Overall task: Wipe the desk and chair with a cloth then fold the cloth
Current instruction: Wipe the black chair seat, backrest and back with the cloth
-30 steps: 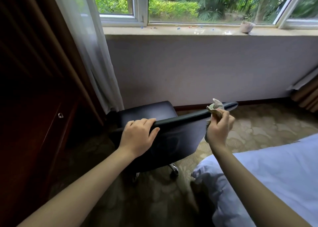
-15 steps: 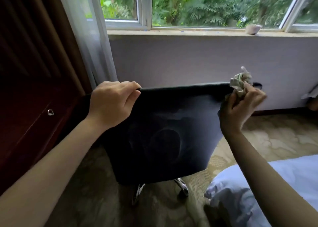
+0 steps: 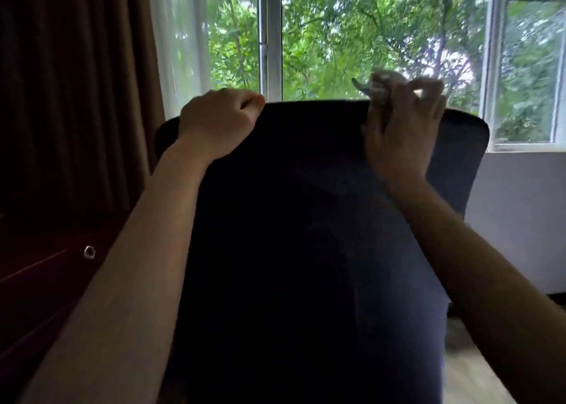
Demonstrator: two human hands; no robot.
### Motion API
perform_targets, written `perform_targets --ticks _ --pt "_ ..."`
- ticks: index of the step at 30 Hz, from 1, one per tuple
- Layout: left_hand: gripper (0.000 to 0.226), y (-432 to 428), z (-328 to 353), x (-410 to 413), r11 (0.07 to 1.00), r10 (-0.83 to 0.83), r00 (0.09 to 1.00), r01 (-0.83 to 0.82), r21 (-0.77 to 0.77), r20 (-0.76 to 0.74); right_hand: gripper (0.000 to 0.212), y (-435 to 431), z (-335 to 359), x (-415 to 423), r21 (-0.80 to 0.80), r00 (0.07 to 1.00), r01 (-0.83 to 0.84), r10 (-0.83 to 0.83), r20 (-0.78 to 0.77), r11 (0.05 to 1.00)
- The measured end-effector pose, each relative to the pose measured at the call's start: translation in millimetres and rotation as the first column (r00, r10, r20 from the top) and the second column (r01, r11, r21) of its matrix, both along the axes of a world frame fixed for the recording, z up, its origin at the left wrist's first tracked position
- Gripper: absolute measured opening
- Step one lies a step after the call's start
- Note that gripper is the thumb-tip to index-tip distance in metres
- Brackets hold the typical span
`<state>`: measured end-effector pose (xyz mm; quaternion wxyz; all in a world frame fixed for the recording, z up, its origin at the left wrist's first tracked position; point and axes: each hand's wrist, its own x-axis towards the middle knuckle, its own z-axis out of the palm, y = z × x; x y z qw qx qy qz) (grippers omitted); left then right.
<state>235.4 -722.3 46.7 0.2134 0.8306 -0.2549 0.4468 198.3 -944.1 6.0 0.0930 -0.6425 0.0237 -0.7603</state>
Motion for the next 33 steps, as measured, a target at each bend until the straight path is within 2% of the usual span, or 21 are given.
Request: perform_targets --ticks 3,6,8,10,12,14,16,19,20,21,22,23,24,25,26,27,29,31,33 --pt "0.035 -1.7 -0.2 -4.6 1.000 0.011 1.000 -0.012 -0.016 -0.024 0.052 44.0 -11.4 3.1 -0.047 0.978 -0.133 0.123 -0.168 0.990" --pt "0.034 -3.1 -0.8 -3.1 0.999 0.028 0.999 -0.029 -0.027 -0.026 0.062 68.7 -22.4 7.9 -0.225 0.944 -0.224 0.154 -0.290 0.948" --pt "0.033 -3.1 -4.2 -2.5 0.998 0.043 0.999 -0.042 -0.040 0.004 0.061 64.4 -23.5 10.0 -0.349 0.966 -0.181 0.101 -0.236 0.919" --pt "0.032 -3.8 -6.5 -3.0 0.997 0.048 0.998 -0.046 -0.056 0.032 0.052 51.0 -25.7 11.4 -0.488 0.994 -0.075 0.025 -0.109 0.870" --pt "0.033 -5.4 -5.8 -2.8 0.997 0.050 0.999 -0.050 -0.066 -0.002 0.043 28.8 -31.3 15.0 -0.625 0.999 0.032 -0.046 -0.006 0.780" --pt "0.036 -6.5 -3.7 -2.3 0.996 0.045 0.998 -0.048 -0.071 -0.053 0.036 -7.1 -37.3 20.1 -0.689 0.990 0.130 -0.128 0.055 0.713" --pt "0.037 -8.2 -3.9 -2.0 0.996 0.042 0.998 -0.046 -0.077 -0.051 0.037 -51.8 -42.5 23.7 -0.640 0.978 0.200 -0.190 0.085 0.742" --pt "0.037 -11.4 -7.6 -1.0 0.994 0.066 0.998 -0.066 -0.085 -0.010 0.040 -111.0 -52.2 22.6 -0.425 0.979 0.205 -0.193 0.073 0.881" --pt "0.036 -12.7 -7.5 -1.1 0.994 0.068 0.998 -0.068 -0.084 -0.011 0.041 -123.8 -55.4 21.8 -0.304 0.986 0.164 -0.156 0.050 0.938" --pt "0.035 -14.0 -7.0 -0.9 0.994 0.067 0.998 -0.068 -0.083 -0.013 0.042 -133.3 -58.3 21.3 -0.131 0.996 0.088 -0.084 0.034 0.987" --pt "0.035 -15.6 -6.3 -0.9 0.994 0.068 0.998 -0.069 -0.082 -0.013 0.045 -140.0 -59.4 21.3 0.090 0.998 -0.034 0.030 0.047 0.995" --pt "0.035 -17.3 -6.2 -1.3 0.994 0.069 0.998 -0.070 -0.080 -0.010 0.050 -144.6 -58.2 21.1 0.324 0.984 -0.173 0.147 0.103 0.930" --pt "0.036 -19.5 -6.6 -2.0 0.994 0.073 0.997 -0.073 -0.076 -0.004 0.053 -148.3 -55.8 20.4 0.524 0.960 -0.277 0.216 0.176 0.805" --pt "0.037 -21.8 -6.7 -2.8 0.994 0.079 0.997 -0.079 -0.073 0.002 0.052 -149.6 -51.4 19.7 0.653 0.943 -0.332 0.241 0.229 0.681" --pt "0.037 -24.1 -6.8 -4.0 0.994 0.086 0.996 -0.085 -0.069 0.006 0.048 -147.0 -46.5 19.5 0.702 0.939 -0.344 0.238 0.249 0.623" --pt "0.037 -26.3 -6.6 -5.3 0.994 0.092 0.996 -0.091 -0.061 0.009 0.047 -138.8 -41.9 19.3 0.693 0.939 -0.345 0.231 0.256 0.633" --pt "0.038 -29.8 -5.8 -7.5 0.994 0.104 0.995 -0.103 -0.040 0.004 0.054 -109.7 -35.5 24.1 0.564 0.930 -0.364 0.252 0.269 0.741" --pt "0.037 -31.6 -5.4 -8.6 0.994 0.108 0.994 -0.108 -0.029 -0.010 0.054 -72.1 -30.5 33.9 0.377 0.933 -0.335 0.248 0.260 0.864" --pt "0.036 -33.6 -4.8 -9.8 0.994 0.105 0.994 -0.105 -0.029 -0.013 0.048 -26.0 -23.9 35.4 0.140 0.932 -0.314 0.276 0.236 0.939"
